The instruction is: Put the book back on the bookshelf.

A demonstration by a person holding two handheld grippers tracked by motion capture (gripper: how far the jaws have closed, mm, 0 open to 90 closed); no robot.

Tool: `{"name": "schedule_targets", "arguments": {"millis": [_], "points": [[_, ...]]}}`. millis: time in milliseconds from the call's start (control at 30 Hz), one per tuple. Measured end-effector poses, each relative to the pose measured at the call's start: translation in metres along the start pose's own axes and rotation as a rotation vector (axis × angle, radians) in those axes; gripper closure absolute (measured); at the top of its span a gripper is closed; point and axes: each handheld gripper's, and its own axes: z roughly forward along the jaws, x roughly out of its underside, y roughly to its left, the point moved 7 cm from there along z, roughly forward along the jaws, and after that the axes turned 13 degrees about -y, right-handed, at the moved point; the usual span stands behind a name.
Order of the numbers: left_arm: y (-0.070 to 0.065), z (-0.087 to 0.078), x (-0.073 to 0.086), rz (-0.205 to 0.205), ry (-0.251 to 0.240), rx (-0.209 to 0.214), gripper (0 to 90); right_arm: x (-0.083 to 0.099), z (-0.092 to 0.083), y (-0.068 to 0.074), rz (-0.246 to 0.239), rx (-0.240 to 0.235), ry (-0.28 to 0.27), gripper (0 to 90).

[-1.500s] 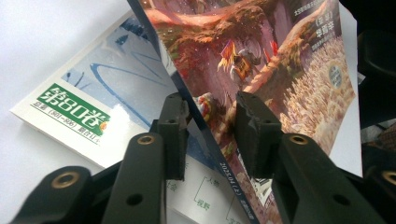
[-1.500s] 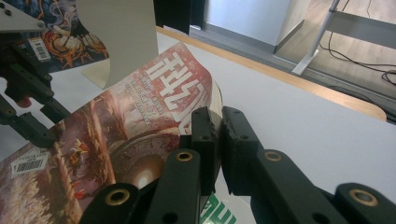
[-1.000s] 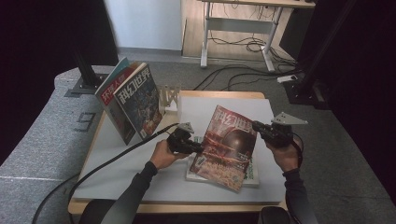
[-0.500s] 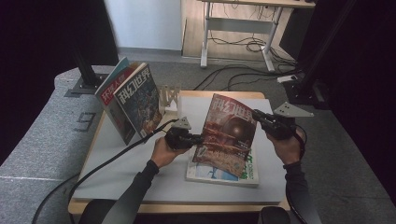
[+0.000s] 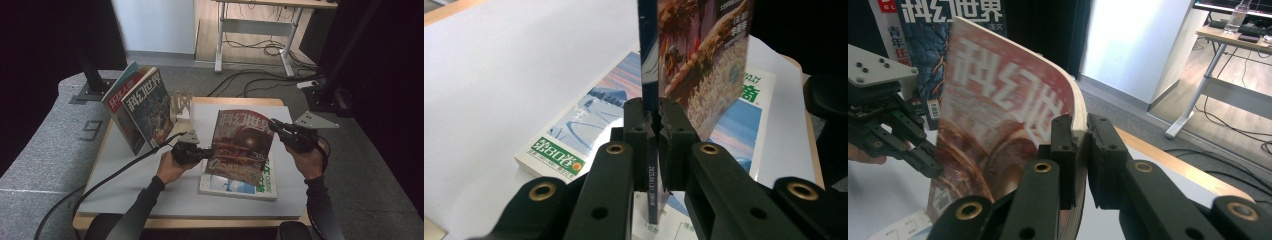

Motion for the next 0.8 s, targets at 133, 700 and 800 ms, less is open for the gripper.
{"name": "schedule_targets", "arguments": {"millis": [133,700,800], "points": [[-0.002,-0.001,0.001,0.013,-0.004,0.002,84.9,0.004,-0.002,-0.003,0.029,-0.003,0.001,74.5],[-0.004,-0.009,0.006,0.023,-0.038,0.019,85.2,0.025,0.003,-0.002,0.101,-0.041,0.019,61.3],[-0.004,-0.010,0.007,0.026,-0.041,0.022,85.2,0.028,0.003,-0.002,0.113,-0.046,0.019,63.1]]}}
